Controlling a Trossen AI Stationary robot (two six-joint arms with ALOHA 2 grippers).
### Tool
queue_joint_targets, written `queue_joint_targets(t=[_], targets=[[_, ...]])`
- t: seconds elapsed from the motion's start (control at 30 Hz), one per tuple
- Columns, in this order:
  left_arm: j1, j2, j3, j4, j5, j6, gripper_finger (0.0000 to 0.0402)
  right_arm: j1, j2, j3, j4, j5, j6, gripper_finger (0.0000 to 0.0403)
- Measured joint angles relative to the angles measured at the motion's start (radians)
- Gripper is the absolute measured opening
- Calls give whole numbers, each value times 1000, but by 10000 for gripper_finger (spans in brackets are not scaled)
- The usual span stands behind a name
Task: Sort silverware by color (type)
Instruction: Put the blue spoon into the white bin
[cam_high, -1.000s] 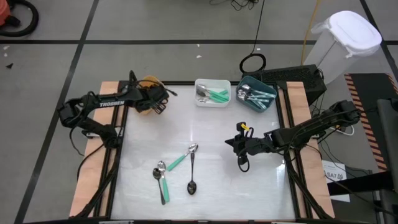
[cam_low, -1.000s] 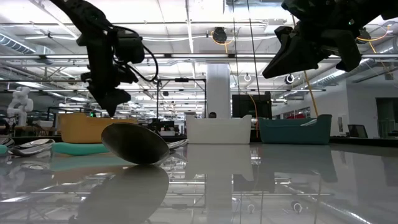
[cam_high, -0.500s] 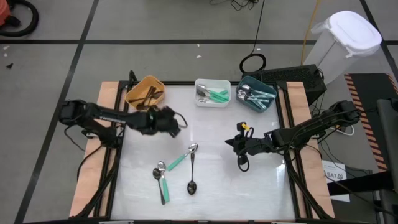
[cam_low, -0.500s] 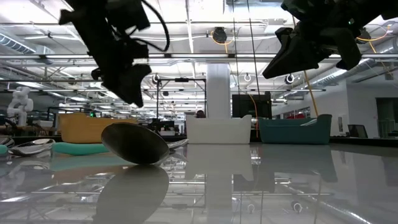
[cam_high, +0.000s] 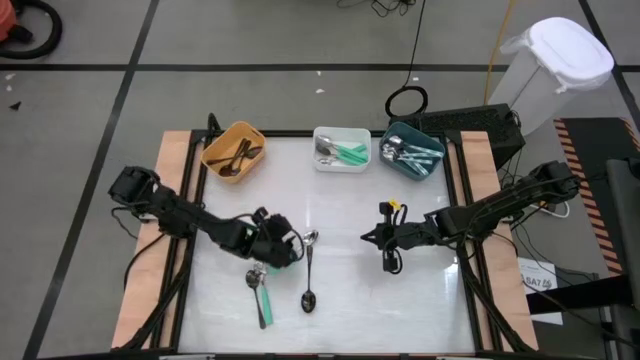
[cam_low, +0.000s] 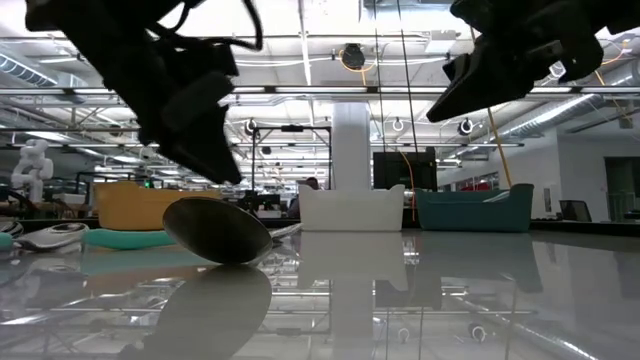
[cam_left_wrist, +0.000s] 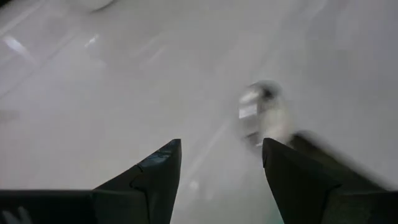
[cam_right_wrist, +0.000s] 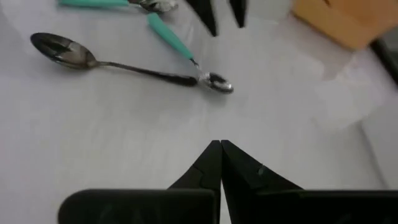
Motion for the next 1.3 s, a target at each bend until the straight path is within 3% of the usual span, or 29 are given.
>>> queue_joint_targets(t=[0.3,0.5,0.87,1.3], targets=[[-54,115,6,71,-3,-23,224,38,37,1,27,3,176,2],[-100,130,7,82,-7,-70,224,73,98,-1,90,3,182,2],[-149,181,6,87,-128,-103,224,95,218,-1,124,2,245,2],[-165,269,8,100,-153,-147,223,106,286,-1,172,2,289,2]])
